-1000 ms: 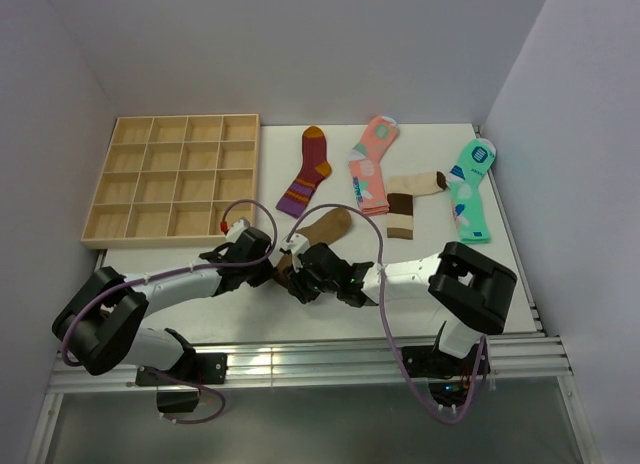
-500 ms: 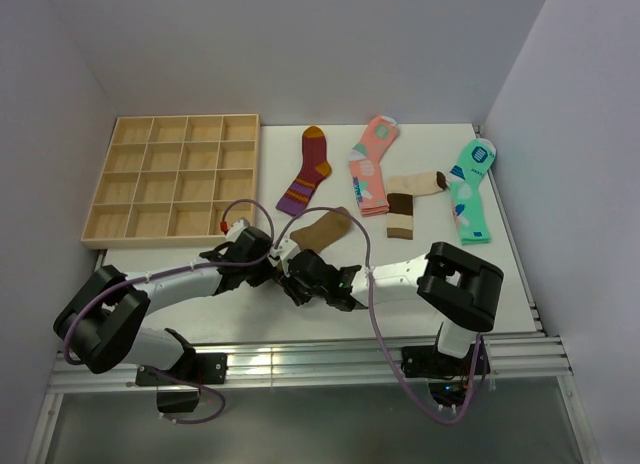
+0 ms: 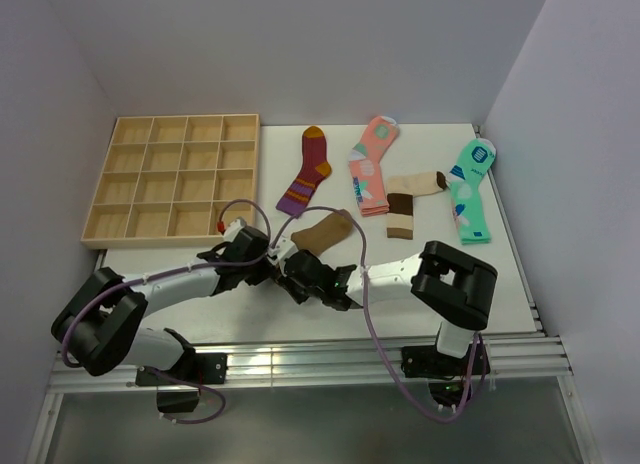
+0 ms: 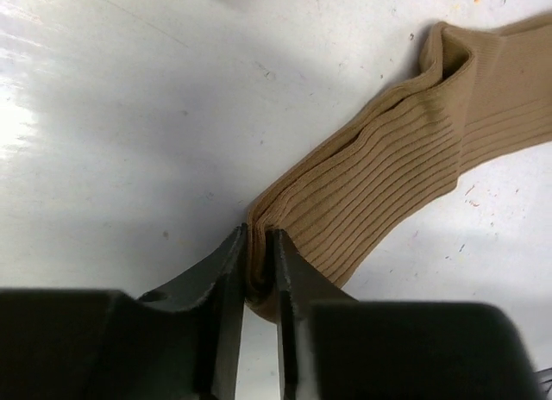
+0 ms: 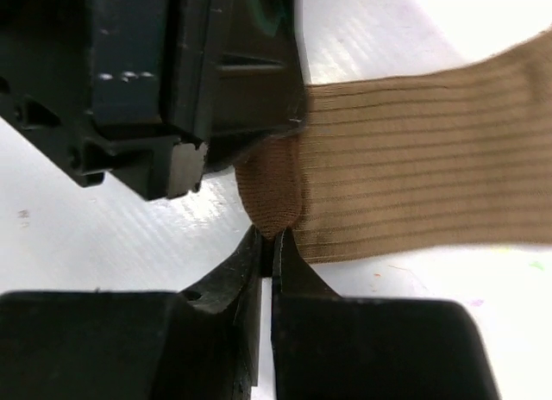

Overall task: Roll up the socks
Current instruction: Roll the sock at the center of the board.

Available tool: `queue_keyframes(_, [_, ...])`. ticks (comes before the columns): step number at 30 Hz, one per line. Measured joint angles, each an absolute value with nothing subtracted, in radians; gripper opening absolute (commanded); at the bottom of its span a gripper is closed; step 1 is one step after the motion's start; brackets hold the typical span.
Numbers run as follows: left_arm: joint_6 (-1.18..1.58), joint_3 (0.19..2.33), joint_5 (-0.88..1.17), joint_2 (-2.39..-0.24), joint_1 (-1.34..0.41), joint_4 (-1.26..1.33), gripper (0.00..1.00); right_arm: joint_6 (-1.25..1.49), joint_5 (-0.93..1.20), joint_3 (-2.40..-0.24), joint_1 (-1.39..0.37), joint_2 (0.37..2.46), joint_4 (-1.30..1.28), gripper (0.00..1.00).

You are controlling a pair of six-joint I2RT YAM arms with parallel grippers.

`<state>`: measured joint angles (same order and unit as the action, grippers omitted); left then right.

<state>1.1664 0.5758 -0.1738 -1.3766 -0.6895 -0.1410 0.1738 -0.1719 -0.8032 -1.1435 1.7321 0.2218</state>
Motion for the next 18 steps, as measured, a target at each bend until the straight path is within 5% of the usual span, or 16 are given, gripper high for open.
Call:
queue_keyframes(5, [1.190,0.527,-0.185,-1.309,-0.689,-0.134,0.52,0.215,-0.028,-0.818,-1.090,1.732,0.203,0.00])
queue_keyframes(18, [1.287,0.290,-0.207,-1.020,-0.691,-0.013,0.75,0.478,0.535,-0.799,-0.795,1.798,0.267,0.00])
